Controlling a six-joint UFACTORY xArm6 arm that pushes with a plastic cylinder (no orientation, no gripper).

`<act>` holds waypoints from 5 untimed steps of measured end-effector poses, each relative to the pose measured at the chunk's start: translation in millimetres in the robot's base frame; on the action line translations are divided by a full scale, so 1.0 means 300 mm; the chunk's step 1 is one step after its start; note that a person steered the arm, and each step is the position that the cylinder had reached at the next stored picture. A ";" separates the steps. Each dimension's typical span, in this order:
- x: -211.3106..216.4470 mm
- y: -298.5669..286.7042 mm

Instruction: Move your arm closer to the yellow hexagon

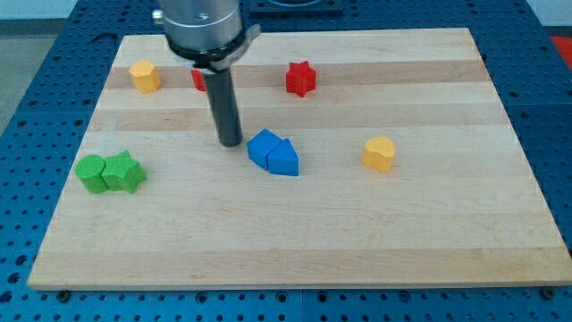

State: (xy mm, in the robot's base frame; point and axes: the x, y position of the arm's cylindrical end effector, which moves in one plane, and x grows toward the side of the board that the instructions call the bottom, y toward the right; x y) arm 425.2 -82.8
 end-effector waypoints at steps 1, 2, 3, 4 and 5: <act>0.001 0.145; 0.009 0.209; -0.019 0.168; -0.047 -0.013; -0.047 -0.258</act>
State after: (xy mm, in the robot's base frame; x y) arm 411.1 -160.3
